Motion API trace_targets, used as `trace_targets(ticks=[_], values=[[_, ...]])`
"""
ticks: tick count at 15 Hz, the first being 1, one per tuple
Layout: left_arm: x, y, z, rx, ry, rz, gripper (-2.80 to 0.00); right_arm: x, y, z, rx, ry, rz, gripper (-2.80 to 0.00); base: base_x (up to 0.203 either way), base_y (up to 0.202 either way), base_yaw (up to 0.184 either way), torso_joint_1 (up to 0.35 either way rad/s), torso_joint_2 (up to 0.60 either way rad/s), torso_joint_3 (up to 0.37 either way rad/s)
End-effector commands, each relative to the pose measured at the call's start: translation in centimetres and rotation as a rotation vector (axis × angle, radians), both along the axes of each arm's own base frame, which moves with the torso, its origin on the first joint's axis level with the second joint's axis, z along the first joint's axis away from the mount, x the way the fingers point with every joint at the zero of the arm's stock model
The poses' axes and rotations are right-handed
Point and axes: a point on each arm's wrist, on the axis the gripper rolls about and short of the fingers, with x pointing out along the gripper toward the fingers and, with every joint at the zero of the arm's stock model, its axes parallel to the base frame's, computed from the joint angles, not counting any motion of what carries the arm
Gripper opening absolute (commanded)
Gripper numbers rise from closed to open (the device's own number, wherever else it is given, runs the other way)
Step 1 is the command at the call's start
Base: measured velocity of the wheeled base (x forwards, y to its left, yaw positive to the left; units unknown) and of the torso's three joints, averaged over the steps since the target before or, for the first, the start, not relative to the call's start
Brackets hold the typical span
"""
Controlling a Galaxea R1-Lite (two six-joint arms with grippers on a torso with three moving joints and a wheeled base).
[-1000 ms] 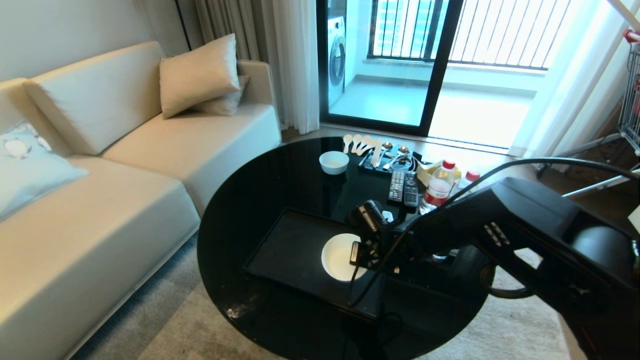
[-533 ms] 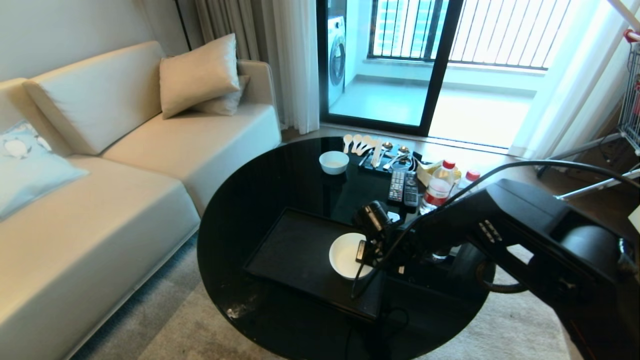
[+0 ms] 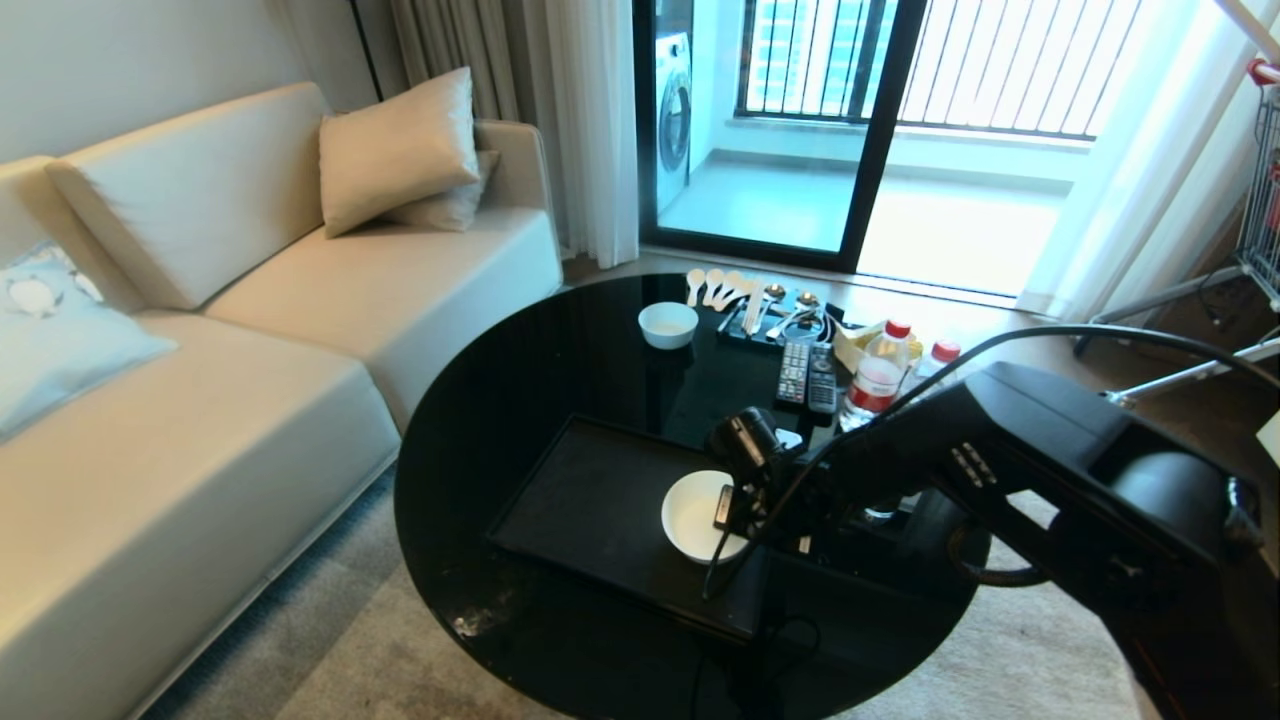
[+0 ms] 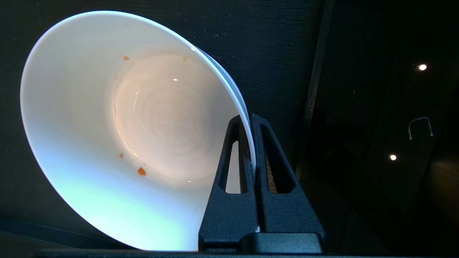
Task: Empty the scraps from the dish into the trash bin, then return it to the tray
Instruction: Put the bowl back to the table
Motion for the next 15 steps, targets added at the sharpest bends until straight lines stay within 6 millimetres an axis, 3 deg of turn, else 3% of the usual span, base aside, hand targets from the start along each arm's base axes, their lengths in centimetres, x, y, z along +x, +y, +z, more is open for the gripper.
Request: trace_targets(ticks=[1, 7, 8, 9, 12, 15], values=[[0.0, 0.0, 0.0, -0.001, -0.001, 0.0, -2.8, 0.0, -0.1, 0.1, 0.004, 0.0, -0.009, -2.8, 0.0, 0.0, 0.0, 0.0, 0.0, 0.0], [0.0, 0.0, 0.0, -0.001, -0.001, 0.0, -2.8, -0.1, -0.1, 0.0, -0.005, 0.015, -0.011, -2.8, 0.0, 0.0, 0.0, 0.0, 0.0, 0.0], [0.0, 0.0, 0.0, -0.001, -0.001, 0.0, -2.8, -0.1, -0.1, 0.1, -0.002, 0.013, -0.01, -0.57, 0.0, 0.0, 0.0, 0.0, 0.0, 0.0], [0.0, 0.0, 0.0, -0.001, -0.001, 0.0, -2.8, 0.0, -0.1, 0.2, 0.003, 0.005, -0.012, 0.0, 0.0, 0.0, 0.0, 0.0, 0.0, 0.0], [0.0, 0.0, 0.0, -0.001, -0.001, 0.0, -2.8, 0.5, 0.3, 1.4, 0.059, -0.04, -0.055, 0.0, 0.0, 0.0, 0.0, 0.0, 0.0, 0.0], [0.0, 0.0, 0.0, -0.001, -0.001, 0.0, -2.8, 0.5, 0.2, 3.8, 0.089, -0.091, -0.054, 0.0, 0.0, 0.0, 0.0, 0.0, 0.0, 0.0]])
